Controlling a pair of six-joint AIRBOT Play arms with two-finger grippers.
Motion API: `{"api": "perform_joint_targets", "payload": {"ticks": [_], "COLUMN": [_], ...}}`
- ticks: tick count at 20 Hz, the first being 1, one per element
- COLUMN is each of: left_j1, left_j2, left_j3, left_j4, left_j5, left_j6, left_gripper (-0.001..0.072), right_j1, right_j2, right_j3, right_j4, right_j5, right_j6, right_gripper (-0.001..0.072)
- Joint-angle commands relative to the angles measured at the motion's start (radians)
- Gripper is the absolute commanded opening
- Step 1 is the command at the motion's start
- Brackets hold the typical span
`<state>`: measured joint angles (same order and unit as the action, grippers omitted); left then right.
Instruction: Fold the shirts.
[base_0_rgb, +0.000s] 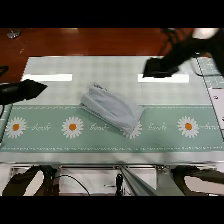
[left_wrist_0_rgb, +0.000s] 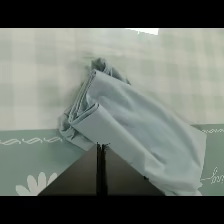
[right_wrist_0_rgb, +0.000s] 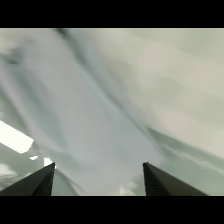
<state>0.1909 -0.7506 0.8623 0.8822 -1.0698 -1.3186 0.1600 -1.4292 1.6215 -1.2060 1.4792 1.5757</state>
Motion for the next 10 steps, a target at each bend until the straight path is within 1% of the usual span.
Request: {"api": "perform_joint_targets", "payload": {"ticks": [1,2,3,4,5,6,7,8,10], "left_j1": [-0.011,-0.024,-0.040,-0.061,-0.081,-0.104,-0.127,-0.148,-0.189], "left_j2": [-0.009,-0.008,-0.008,-0.008,-0.008,-0.008,-0.008,-0.008,-0.009], "left_j3": [-0.100,-0.135,-0.167,-0.199,-0.226,-0.251,-0.269,-0.280,-0.285], "left_j4": [0.000,0.000,0.000,-0.004,-0.016,-0.035,-0.059,-0.080,-0.108], "left_j5": [-0.012,-0.012,-0.011,-0.008,0.002,0.018,0.042,0.066,0.117], "left_j6": [0.028,0.028,0.028,0.027,0.028,0.028,0.027,0.027,0.027], "left_gripper": [0.0021,0.0021,0.0021,0.0021,0.0021,0.0021,0.0021,0.0021,0.0021], "right_j1": [-0.162,-0.177,-0.180,-0.171,-0.151,-0.121,-0.084,-0.055,-0.037], "right_j2": [0.413,0.522,0.615,0.672,0.695,0.689,0.661,0.613,0.496], "right_j3": [-0.510,-0.708,-0.901,-1.051,-1.176,-1.250,-1.286,-1.282,-1.248], "right_j4": [-0.170,-0.126,-0.042,0.080,0.246,0.380,0.459,0.467,0.493], "right_j5": [-0.261,-0.396,-0.531,-0.640,-0.731,-0.785,-0.810,-0.804,-0.783], "right_j6": [0.156,0.233,0.307,0.335,0.306,0.238,0.166,0.112,0.068], "right_gripper": [0.0630,0.0630,0.0630,0.0630,0.0629,0.0629,0.0629,0.0629,0.0629]}}
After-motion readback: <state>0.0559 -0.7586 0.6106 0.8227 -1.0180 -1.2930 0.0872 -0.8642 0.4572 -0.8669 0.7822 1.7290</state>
